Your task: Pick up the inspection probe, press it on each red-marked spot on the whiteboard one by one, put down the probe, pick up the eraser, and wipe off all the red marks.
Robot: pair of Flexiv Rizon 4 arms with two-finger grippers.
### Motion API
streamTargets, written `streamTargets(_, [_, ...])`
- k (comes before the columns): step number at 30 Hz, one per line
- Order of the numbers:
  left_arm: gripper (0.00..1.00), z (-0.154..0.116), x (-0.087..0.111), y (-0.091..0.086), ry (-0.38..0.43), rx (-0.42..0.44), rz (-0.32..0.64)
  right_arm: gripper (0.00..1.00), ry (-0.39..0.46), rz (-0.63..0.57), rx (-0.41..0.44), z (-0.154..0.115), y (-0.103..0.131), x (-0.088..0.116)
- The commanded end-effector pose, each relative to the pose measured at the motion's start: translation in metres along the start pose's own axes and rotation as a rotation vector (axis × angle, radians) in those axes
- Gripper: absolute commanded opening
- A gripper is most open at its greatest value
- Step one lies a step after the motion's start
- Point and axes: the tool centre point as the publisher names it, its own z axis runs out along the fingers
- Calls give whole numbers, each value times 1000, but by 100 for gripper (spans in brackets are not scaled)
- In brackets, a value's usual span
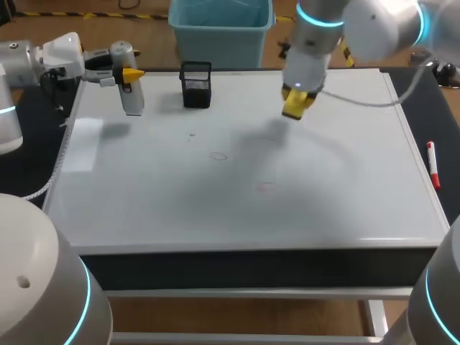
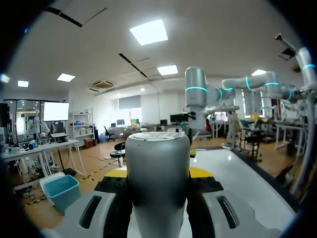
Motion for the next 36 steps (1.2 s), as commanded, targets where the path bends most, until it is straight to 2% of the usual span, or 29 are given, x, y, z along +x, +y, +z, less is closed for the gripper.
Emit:
streamTargets(1, [0,0,-1,0,2,1,0,0,9,-59,39,0,40,-18])
streamTargets(7, [0,0,-1,0,2,1,0,0,75,-128,-23,12,80,-50])
streamTargets(9, [0,0,-1,0,2,1,0,0,101,-129,-28,16,93,-60])
streamTargets(11, [0,0,-1,0,2,1,0,0,180,-101,-5,21,104,-71])
streamTargets(16, [0,0,-1,0,2,1,0,0,250,-97,1,34,126,-99])
streamTargets(21, [0,0,-1,0,2,1,0,0,282,-93,-16,40,136,-122])
streamTargets(25, [0,0,-1,0,2,1,0,0,260,-82,-81,43,139,-133])
streamTargets(29, [0,0,-1,0,2,1,0,0,272,-76,-129,47,141,-140])
streamTargets(36, [0,0,-1,0,2,1,0,0,283,-29,-141,60,144,-144])
